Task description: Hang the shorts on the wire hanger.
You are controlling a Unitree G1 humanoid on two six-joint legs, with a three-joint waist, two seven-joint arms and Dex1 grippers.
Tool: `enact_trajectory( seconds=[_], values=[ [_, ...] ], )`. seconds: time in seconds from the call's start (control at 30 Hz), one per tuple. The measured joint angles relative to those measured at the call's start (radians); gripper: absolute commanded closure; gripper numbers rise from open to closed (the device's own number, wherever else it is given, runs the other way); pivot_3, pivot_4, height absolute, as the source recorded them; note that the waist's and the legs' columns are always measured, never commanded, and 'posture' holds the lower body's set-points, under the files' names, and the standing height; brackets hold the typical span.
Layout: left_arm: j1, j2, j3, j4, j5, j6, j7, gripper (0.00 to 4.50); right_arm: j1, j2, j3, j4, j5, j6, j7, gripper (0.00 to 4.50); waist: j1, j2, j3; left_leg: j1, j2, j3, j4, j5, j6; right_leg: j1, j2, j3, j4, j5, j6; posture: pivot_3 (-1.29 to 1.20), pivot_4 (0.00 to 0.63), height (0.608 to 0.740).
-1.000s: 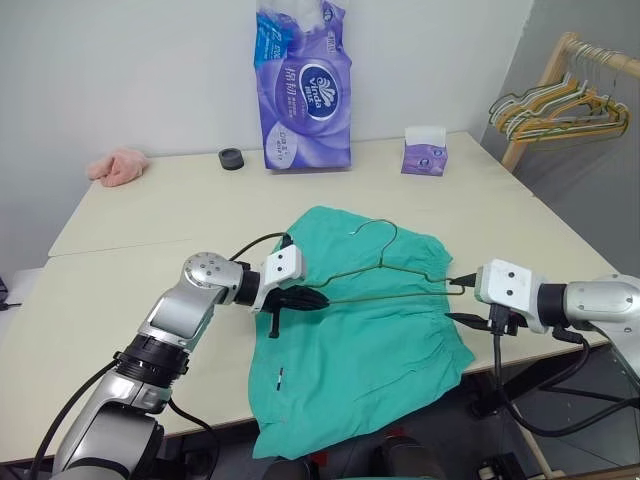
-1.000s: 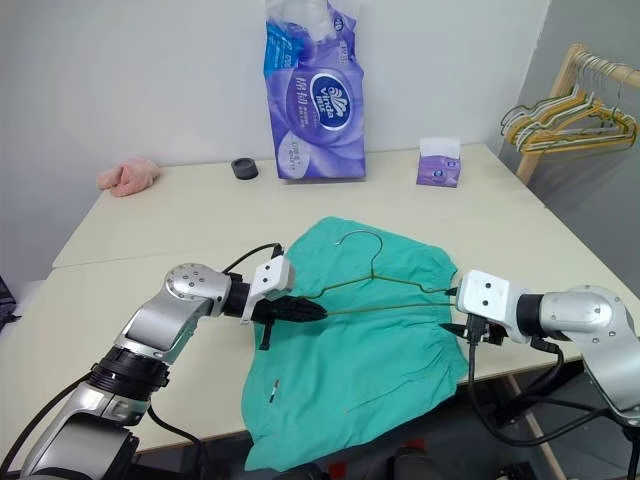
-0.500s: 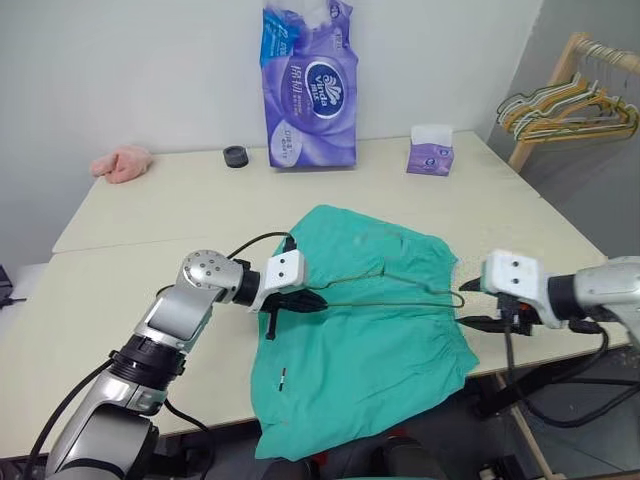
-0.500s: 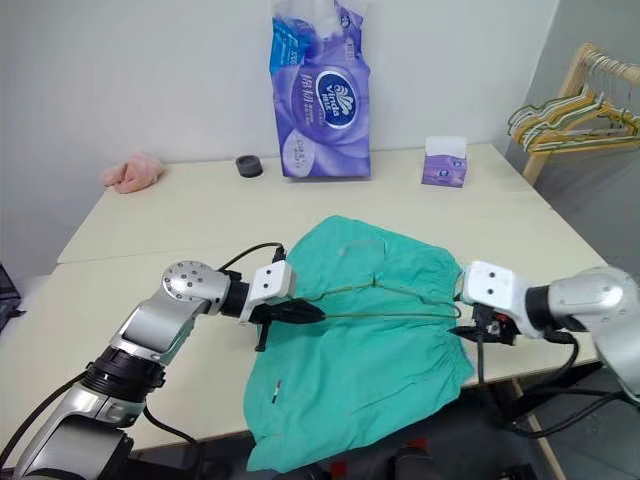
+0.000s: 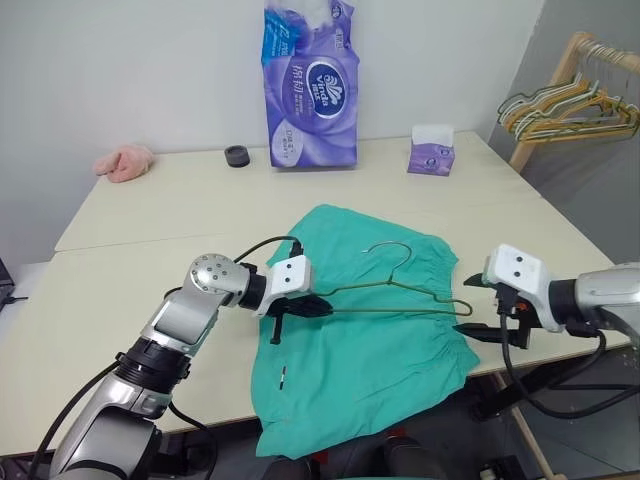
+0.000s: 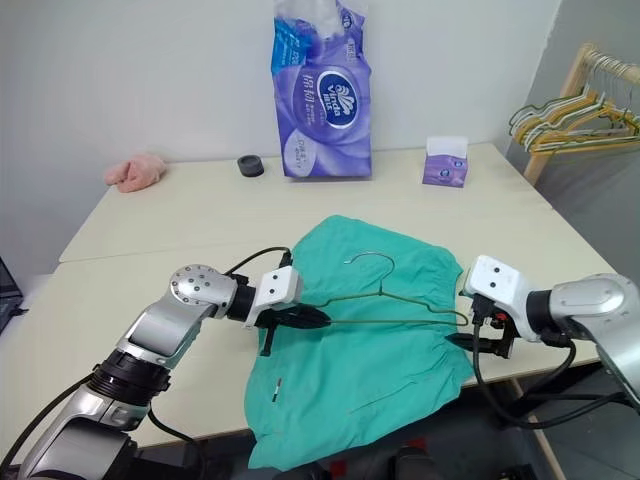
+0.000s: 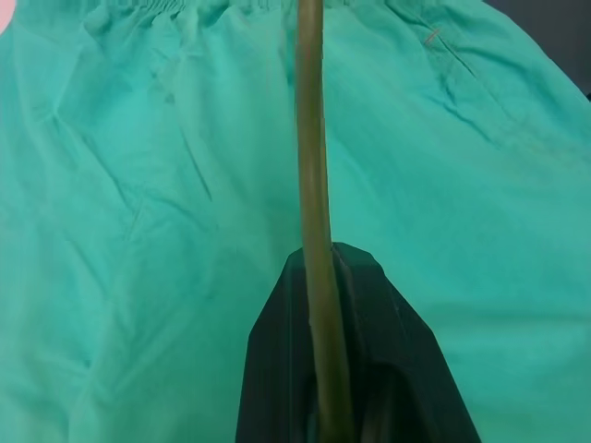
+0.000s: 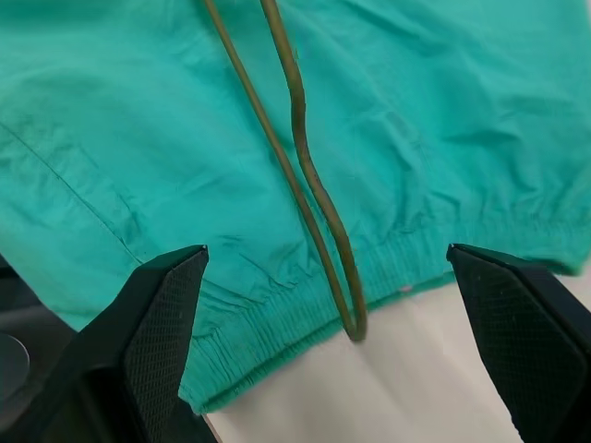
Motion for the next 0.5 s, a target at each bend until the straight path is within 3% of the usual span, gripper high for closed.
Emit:
enact_trajectory(
  seconds=[0.17,0.3,0.4,0.5],
  values=[
    [0.000,-0.006,-0.005,-0.027,0.000,0.001,0.005,4.50,-0.068,0.042,0.143,0.091,-0.066,-0.017,-0.006,0.07,0.000,0.000,0.000,-0.003,0.000,0.001,0.000,0.000,0.000,-0.004,0.000,0.001,0.000,0.001,-0.001,-0.12,0.022,0.740],
    [0.000,-0.006,-0.005,-0.035,0.000,0.005,0.011,4.50,-0.088,0.045,0.181,0.114,-0.078,-0.031,0.011,0.07,0.001,0.000,-0.001,-0.003,0.000,0.001,0.000,0.000,0.000,-0.004,0.000,0.001,0.000,0.001,-0.001,-0.12,0.021,0.740],
    [0.004,-0.004,-0.005,-0.046,0.000,0.009,0.012,4.50,-0.117,0.063,0.202,0.131,-0.088,-0.033,0.019,0.66,-0.002,0.000,-0.001,-0.003,0.000,0.001,0.000,0.000,0.000,-0.004,0.000,0.001,0.000,0.001,-0.001,-0.11,0.022,0.740],
    [0.009,-0.004,-0.006,-0.064,-0.001,0.016,0.012,4.50,-0.128,0.085,0.232,0.142,-0.099,-0.031,0.021,1.76,0.000,0.000,-0.001,-0.003,0.000,0.001,0.000,0.000,0.000,-0.004,0.000,0.000,0.001,0.001,-0.001,-0.11,0.022,0.740]
  ],
)
